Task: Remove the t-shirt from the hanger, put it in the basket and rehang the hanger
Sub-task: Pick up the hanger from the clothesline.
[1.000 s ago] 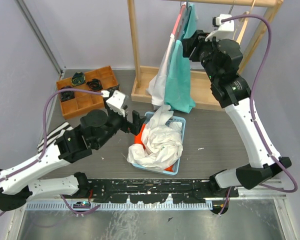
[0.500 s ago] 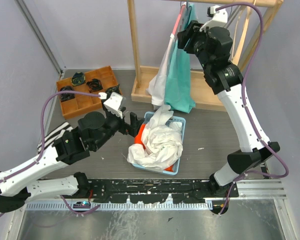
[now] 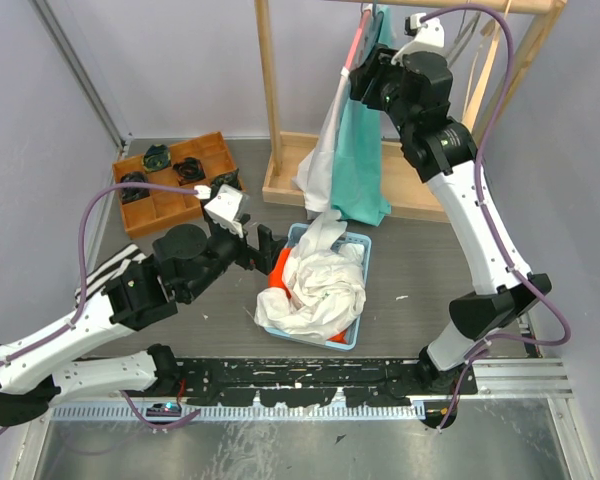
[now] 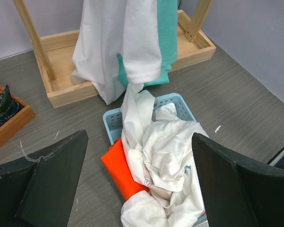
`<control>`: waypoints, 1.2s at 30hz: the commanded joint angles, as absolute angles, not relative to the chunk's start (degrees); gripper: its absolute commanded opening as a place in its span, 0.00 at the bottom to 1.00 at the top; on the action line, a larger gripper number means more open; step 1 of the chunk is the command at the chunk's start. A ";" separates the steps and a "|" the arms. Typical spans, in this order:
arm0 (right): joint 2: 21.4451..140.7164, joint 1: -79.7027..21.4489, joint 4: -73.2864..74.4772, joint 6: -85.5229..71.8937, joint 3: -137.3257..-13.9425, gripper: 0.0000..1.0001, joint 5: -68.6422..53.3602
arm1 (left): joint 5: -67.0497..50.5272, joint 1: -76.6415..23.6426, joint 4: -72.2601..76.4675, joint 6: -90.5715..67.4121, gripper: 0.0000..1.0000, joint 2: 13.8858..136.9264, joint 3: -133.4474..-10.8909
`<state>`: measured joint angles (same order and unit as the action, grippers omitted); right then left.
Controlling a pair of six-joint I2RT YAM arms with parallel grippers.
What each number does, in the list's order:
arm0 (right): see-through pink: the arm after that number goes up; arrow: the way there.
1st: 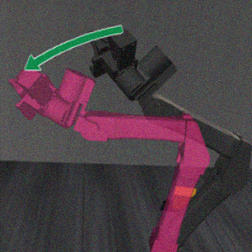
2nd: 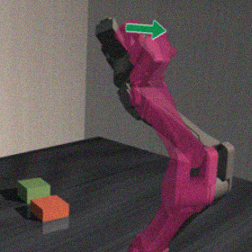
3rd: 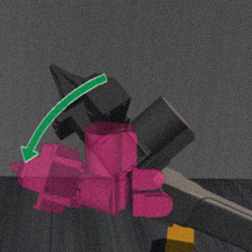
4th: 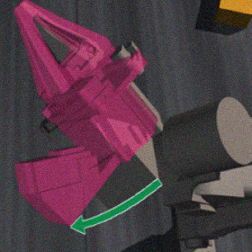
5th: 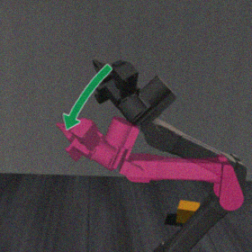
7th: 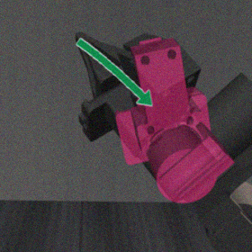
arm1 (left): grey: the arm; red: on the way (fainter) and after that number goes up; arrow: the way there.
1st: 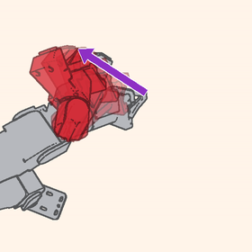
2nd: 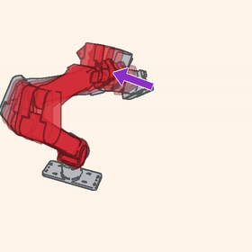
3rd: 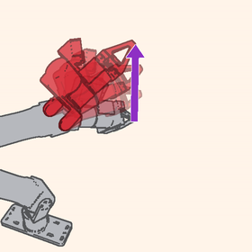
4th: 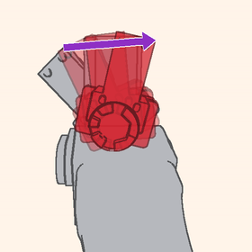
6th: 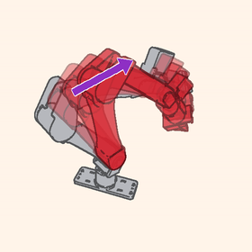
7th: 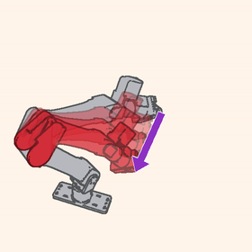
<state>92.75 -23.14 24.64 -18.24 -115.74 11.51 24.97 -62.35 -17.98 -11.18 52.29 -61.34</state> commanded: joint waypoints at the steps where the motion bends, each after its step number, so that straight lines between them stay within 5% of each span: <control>1: 93.25 -23.36 23.98 -19.22 -118.87 0.57 12.04 | 25.07 -62.15 -18.33 -11.57 0.98 51.33 -60.74; 25: 93.13 -23.30 31.43 -17.60 -122.31 0.54 21.42 | 23.82 -62.22 -17.95 -11.61 0.98 53.24 -62.11; 36: 94.49 -23.35 30.85 -16.12 -123.90 0.37 22.44 | 24.35 -62.19 -17.76 -11.61 0.98 53.45 -62.04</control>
<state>94.87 -23.16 32.40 -17.34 -121.08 21.02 24.32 -62.35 -18.28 -11.22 53.21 -61.34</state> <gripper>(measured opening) 0.403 0.981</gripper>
